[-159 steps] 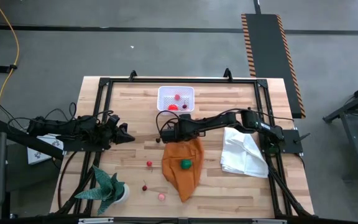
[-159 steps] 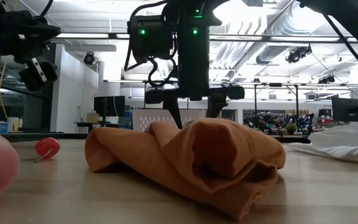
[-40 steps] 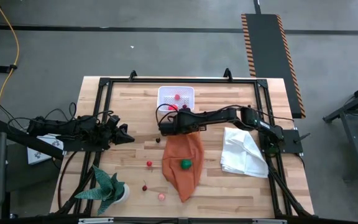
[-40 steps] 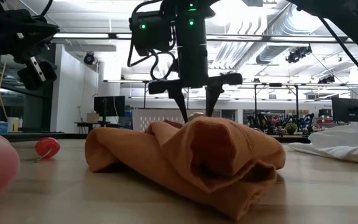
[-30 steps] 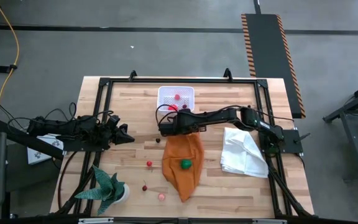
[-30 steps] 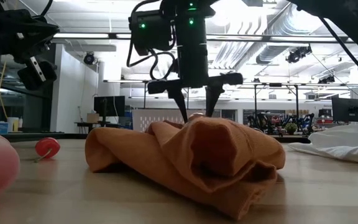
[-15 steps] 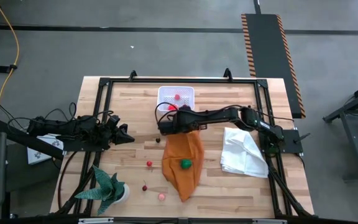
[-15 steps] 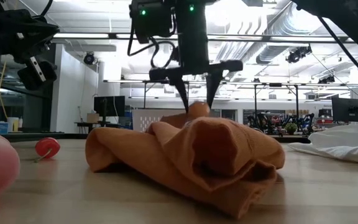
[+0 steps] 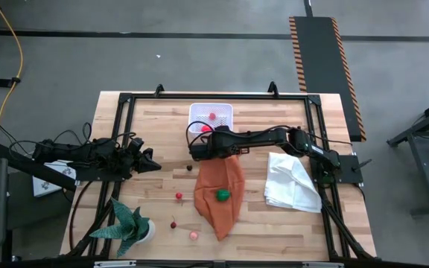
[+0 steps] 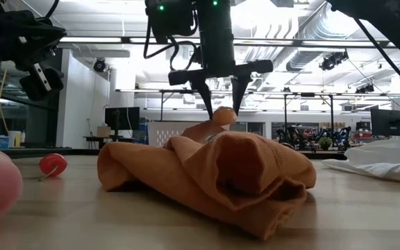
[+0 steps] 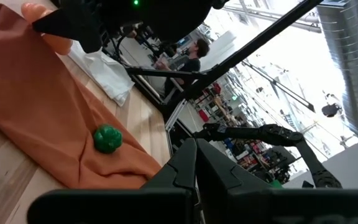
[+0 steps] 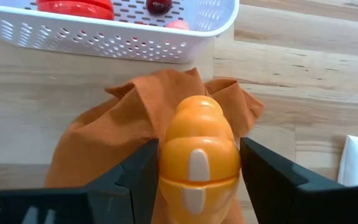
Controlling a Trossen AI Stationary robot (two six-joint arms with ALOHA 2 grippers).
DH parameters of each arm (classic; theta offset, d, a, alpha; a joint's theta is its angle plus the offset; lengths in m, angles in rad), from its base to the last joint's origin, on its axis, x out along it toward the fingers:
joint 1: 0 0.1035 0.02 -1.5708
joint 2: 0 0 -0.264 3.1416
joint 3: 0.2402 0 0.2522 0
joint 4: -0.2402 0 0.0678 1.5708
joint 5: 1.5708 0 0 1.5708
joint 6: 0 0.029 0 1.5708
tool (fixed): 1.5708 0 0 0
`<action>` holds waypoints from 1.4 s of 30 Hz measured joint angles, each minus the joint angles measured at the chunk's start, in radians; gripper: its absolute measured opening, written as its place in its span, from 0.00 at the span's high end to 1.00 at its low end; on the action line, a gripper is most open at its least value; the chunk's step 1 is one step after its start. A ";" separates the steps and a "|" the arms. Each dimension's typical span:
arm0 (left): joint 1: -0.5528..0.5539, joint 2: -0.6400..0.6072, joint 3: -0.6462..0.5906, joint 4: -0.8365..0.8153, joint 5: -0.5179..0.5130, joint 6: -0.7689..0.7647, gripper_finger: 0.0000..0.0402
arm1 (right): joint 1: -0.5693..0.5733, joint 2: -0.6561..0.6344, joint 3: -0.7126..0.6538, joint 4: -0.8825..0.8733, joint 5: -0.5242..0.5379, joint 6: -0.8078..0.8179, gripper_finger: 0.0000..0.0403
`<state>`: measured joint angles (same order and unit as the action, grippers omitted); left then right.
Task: Pick and placing Produce into tupperware
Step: Put the orange croissant into the white basket
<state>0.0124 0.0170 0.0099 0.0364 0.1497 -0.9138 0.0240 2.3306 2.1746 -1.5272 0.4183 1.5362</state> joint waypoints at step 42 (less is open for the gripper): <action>0.000 0.000 0.000 0.000 0.000 0.000 1.00 | 0.060 0.002 -0.032 -0.044 -0.020 0.059 0.54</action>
<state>0.0127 0.0171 0.0101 0.0368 0.1497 -0.9141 0.0837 2.3329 2.1422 -1.5711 0.3981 1.5953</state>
